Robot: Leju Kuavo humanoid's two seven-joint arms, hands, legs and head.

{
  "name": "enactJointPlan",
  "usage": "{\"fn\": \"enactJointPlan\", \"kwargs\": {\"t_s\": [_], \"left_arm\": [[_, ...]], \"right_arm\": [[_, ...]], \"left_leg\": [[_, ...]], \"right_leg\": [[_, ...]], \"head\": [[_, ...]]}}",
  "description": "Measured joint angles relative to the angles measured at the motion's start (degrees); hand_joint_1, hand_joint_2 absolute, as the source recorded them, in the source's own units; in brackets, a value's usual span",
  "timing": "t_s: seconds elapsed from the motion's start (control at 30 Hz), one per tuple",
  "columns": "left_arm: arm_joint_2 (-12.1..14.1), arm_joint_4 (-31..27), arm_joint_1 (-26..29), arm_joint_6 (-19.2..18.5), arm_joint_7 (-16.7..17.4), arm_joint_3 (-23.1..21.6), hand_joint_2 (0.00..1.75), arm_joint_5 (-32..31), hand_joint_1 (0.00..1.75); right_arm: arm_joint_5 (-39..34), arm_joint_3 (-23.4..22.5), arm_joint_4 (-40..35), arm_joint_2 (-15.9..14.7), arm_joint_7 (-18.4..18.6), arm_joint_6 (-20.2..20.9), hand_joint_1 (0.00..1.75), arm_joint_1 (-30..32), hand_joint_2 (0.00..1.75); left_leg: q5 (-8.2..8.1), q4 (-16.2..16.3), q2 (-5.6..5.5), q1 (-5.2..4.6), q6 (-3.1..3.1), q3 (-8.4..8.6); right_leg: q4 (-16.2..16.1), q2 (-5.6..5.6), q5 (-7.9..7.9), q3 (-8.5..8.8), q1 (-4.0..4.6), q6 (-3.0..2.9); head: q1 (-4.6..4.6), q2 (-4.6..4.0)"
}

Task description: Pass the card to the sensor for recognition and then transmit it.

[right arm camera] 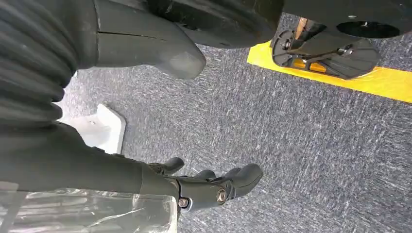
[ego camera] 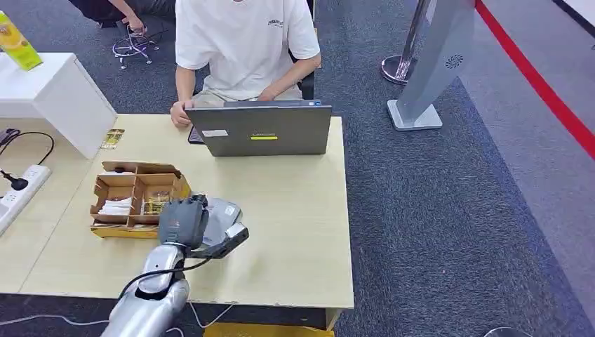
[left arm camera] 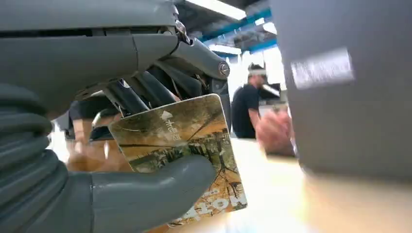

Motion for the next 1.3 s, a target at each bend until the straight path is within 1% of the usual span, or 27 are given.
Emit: {"fn": "enactJointPlan", "kwargs": {"t_s": [0.07, 0.13, 0.23, 0.33, 0.4, 0.47, 0.57, 0.63, 0.67, 0.77, 0.8, 0.87, 1.1, 1.3], "left_arm": [[3.1, -3.0, -2.9, 0.2, 0.0, 1.2, 1.75, 0.1, 1.75], [6.5, -5.0, -7.1, 0.4, -1.1, 2.6, 1.75, 0.1, 1.75], [11.0, -5.7, -14.1, 0.4, -3.0, 4.2, 1.75, -0.3, 1.75], [14.6, -5.7, -21.6, 0.1, -4.2, 5.0, 1.75, -0.5, 1.75], [15.7, -5.5, -25.3, -0.8, -4.2, 5.0, 1.75, -0.8, 1.75], [16.1, -5.3, -26.9, -0.9, -3.7, 5.0, 1.75, -1.2, 1.75], [17.0, -4.4, -27.1, 0.6, -2.9, 5.0, 1.75, -1.1, 1.75], [17.5, -3.6, -27.0, 1.6, -2.9, 5.0, 1.75, -0.7, 1.75], [17.7, -3.4, -27.0, 1.8, -2.9, 5.0, 1.75, -0.6, 1.75], [17.7, -2.4, -27.1, 2.1, -2.9, 5.0, 1.75, -0.6, 1.75], [17.6, -2.1, -27.1, 2.1, -2.9, 5.0, 1.75, -0.6, 0.0], [17.4, -1.3, -27.2, 2.0, -2.8, 5.0, 1.75, -0.7, 0.0], [16.5, 0.9, -27.4, 2.0, -2.3, 5.0, 1.75, -0.3, 0.0], [15.9, 2.1, -27.4, 3.0, -1.8, 5.0, 1.75, -0.2, 0.0]], "right_arm": [[0.2, 0.0, 0.0, 0.0, -0.2, 0.0, 0.0, 0.0, 1.75], [0.5, 0.0, 0.0, 0.0, -0.4, 0.0, 0.0, 0.0, 1.75], [0.5, 0.0, 0.0, 0.0, -0.6, 0.0, 0.0, 0.0, 1.75], [0.2, 0.0, 0.0, 0.0, -1.2, 0.0, 0.0, 0.0, 1.75], [-0.2, 0.0, 0.0, 0.0, -1.5, 0.0, 0.0, -0.1, 1.75], [-0.3, 0.0, 0.0, 0.0, -1.6, -0.5, 0.0, -0.2, 1.75], [-0.3, 0.0, 0.0, 0.9, 0.1, -3.9, 0.0, -0.3, 1.75], [-0.3, 0.0, 0.0, 1.6, 0.7, -4.8, 0.0, -0.3, 1.75], [-0.3, 0.0, 0.0, 1.6, 0.7, -4.8, 0.0, -0.4, 1.75], [-0.6, 0.0, -0.1, 1.4, -0.5, -2.0, 0.0, -0.5, 1.75], [-0.7, 0.0, -0.1, 1.2, -0.7, -1.2, 0.0, -0.6, 1.75], [-0.7, 0.0, -0.1, 0.9, -1.0, -0.7, 0.0, -0.6, 1.75], [-0.7, 0.0, -0.1, 0.6, -1.0, -0.5, 0.0, -0.7, 1.75], [-0.6, 0.0, -0.1, 0.6, -0.6, -0.7, 0.0, -0.7, 1.75]], "left_leg": [[0.04, 0.0, -0.01, 0.09, -0.04, -0.01], [0.11, 0.0, -0.02, 0.19, -0.14, -0.04], [0.16, 0.0, -0.01, 0.25, -0.21, -0.04], [0.16, 0.0, -0.01, 0.28, -0.21, -0.07], [0.16, 0.0, -0.01, 0.27, -0.21, -0.07], [0.15, 0.0, -0.01, 0.24, -0.21, -0.07], [0.15, 0.0, 0.04, 0.25, -0.21, -0.11], [0.16, 0.0, 0.01, 0.26, -0.21, -0.11], [0.16, 0.0, 0.0, 0.28, -0.21, -0.11], [0.16, 0.0, 0.02, 0.29, -0.21, -0.11], [0.16, 0.0, 0.04, 0.29, -0.21, -0.12], [0.16, 0.0, 0.04, 0.28, -0.21, -0.12], [0.16, 0.0, 0.04, 0.28, -0.21, -0.11], [0.16, 0.0, 0.04, 0.29, -0.21, -0.12]], "right_leg": [[0.0, -0.01, 0.02, -0.03, 0.08, -0.03], [0.0, -0.01, 0.09, -0.04, 0.17, -0.14], [0.1, 0.0, 0.11, -0.08, 0.22, -0.18], [0.1, 0.0, 0.14, -0.08, 0.25, -0.21], [0.1, 0.0, 0.14, -0.06, 0.25, -0.2], [0.1, 0.01, 0.14, -0.05, 0.22, -0.2], [0.1, 0.04, 0.14, -0.05, 0.24, -0.21], [0.1, 0.04, 0.15, -0.07, 0.25, -0.23], [0.1, 0.02, 0.15, -0.06, 0.25, -0.23], [0.1, 0.04, 0.15, -0.06, 0.27, -0.23], [0.1, 0.05, 0.15, -0.08, 0.27, -0.23], [0.1, 0.06, 0.15, -0.07, 0.26, -0.23], [0.1, 0.05, 0.17, -0.08, 0.26, -0.24], [0.1, 0.06, 0.16, -0.08, 0.27, -0.24]], "head": [[0.02, 0.0], [0.02, 0.0], [0.02, 0.0], [0.02, 0.0], [0.02, 0.0], [0.02, 0.0], [0.02, 0.0], [0.0, 0.0], [0.02, 0.0], [0.02, 0.0], [0.02, 0.0], [0.02, 0.0], [0.04, 0.0], [0.02, 0.0]]}}
